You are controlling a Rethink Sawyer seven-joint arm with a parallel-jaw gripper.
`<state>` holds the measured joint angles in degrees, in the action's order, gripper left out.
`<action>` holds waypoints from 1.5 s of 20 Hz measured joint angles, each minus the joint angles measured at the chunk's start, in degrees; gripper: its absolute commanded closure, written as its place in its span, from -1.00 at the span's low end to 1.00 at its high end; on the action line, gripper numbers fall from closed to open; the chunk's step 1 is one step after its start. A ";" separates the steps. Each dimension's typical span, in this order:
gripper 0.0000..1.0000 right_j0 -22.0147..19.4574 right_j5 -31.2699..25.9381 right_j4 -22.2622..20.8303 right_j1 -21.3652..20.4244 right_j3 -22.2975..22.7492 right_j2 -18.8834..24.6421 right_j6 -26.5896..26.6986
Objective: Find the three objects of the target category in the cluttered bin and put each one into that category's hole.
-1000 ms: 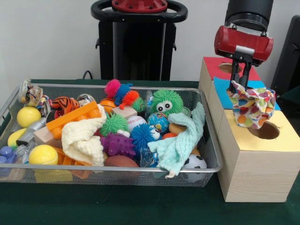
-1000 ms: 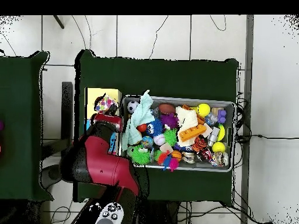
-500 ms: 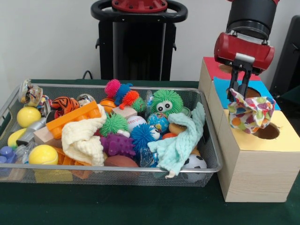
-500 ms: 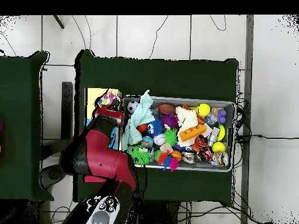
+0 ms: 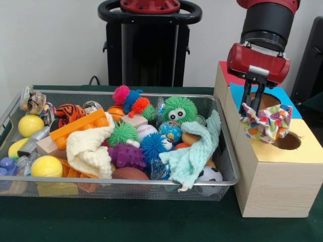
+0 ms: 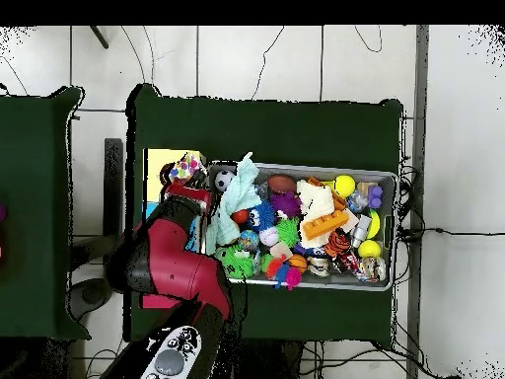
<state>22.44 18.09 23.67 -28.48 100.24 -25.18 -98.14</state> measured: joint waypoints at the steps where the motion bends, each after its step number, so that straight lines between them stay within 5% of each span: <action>1: 1.00 0.21 0.00 0.39 0.29 -0.02 -0.22 0.00; 17: 1.00 8.17 -6.58 7.13 6.59 -3.72 -5.10 0.00; 30: 1.00 10.09 -10.58 8.05 10.04 -7.28 -8.12 0.00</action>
<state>32.53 7.51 31.72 -18.43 92.96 -33.29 -98.14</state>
